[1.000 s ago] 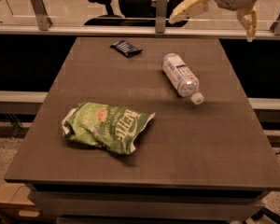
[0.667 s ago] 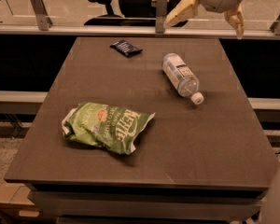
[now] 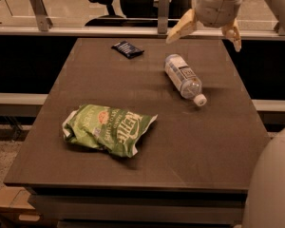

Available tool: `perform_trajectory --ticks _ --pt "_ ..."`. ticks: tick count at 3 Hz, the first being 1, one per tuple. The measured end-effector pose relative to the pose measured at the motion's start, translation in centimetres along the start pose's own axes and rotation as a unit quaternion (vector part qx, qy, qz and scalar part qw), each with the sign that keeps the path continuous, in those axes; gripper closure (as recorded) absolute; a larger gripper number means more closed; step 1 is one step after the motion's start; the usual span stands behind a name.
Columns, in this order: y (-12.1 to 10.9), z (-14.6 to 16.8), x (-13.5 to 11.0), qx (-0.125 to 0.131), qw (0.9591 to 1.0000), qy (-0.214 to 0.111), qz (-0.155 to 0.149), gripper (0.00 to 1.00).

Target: Place blue plastic bottle upright

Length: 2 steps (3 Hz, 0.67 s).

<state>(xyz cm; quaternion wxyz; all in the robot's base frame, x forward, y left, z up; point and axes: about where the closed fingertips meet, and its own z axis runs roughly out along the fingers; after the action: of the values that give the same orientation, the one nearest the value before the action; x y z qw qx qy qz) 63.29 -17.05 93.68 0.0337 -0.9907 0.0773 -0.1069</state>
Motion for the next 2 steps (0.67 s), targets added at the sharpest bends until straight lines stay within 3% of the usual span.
perform_trajectory --ticks 2 --pt "-0.76 0.83 1.53 0.007 0.9999 0.013 0.009 0.00"
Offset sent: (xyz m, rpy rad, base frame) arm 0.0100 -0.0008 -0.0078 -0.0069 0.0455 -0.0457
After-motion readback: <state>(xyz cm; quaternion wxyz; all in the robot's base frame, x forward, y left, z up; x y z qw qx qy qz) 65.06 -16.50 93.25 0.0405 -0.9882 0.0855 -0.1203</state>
